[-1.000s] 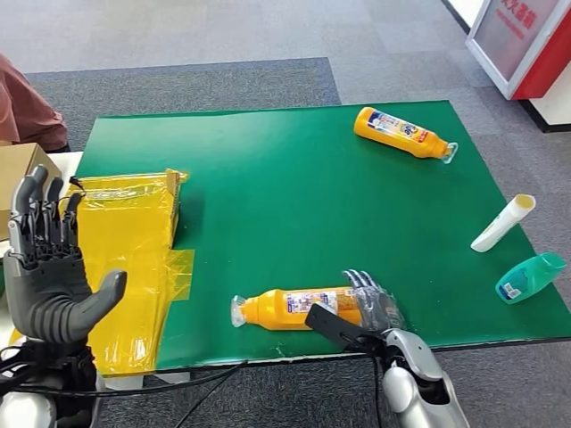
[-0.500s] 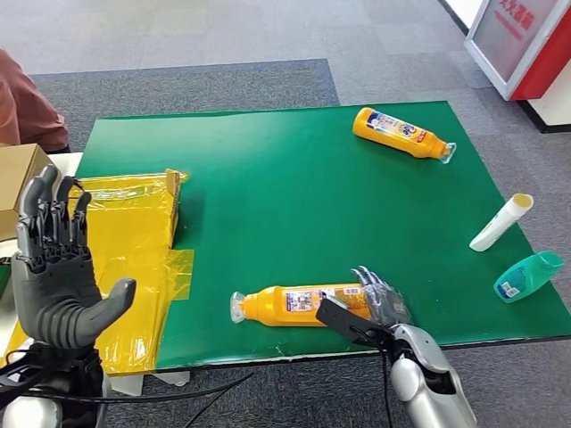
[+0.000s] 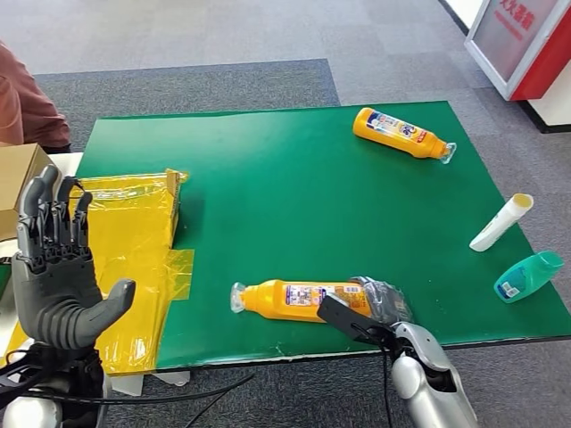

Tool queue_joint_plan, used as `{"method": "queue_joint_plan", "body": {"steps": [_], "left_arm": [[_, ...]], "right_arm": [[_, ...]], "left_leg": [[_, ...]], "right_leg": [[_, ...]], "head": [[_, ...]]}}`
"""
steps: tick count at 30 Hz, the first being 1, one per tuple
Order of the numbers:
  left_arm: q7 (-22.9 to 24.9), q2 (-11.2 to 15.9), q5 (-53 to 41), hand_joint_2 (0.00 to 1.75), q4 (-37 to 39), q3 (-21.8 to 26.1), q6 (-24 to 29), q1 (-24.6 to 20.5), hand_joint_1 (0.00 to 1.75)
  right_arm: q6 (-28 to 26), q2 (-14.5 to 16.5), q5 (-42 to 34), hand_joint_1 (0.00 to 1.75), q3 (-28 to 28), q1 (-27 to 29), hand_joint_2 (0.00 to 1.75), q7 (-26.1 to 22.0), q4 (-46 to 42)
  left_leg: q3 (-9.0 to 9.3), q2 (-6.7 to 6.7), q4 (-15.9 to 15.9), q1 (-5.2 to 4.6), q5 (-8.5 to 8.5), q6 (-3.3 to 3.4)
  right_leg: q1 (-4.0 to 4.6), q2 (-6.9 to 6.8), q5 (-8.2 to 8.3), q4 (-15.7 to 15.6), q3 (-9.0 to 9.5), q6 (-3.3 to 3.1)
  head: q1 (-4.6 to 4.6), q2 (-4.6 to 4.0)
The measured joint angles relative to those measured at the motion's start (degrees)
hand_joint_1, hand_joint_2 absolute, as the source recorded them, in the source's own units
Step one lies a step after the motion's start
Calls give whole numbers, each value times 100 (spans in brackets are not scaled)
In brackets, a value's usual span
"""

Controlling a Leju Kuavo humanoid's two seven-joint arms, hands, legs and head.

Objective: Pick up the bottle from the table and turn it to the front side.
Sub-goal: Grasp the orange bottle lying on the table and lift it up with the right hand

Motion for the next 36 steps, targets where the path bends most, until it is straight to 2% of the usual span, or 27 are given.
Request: {"method": "queue_joint_plan", "body": {"steps": [9,19,25,32,36], "left_arm": [[8,0,91,175,4,20,-17,0,0],[39,0,406,175,196,89,-114,-4,0],[58,0,409,175,280,114,-143,16,0],[105,-2,538,175,389,153,-156,85,0],[112,-3,569,175,452,164,-161,101,0]], "right_arm": [[-31,0,-157,175,-12,-5,175,-69,33],[-93,50,-1592,175,-118,-117,175,-829,199],[-148,141,-1980,175,-168,-217,175,-969,207],[12,334,-2797,175,-252,-354,175,-1339,197],[55,415,-2883,175,-270,-411,175,-1357,190]], "left_leg": [[-1,0,0,0,-1,0],[-12,0,0,0,3,4],[-16,-1,0,0,2,4],[-17,-1,0,0,2,4],[-17,-1,0,0,2,4]], "right_leg": [[0,0,-1,0,-1,0],[0,-1,0,0,-8,0],[0,-2,-2,0,-10,3],[0,-1,-3,0,-12,3],[0,-2,-3,0,-12,3]], "head": [[0,0],[-1,0],[0,0],[-1,0],[-1,0]]}}
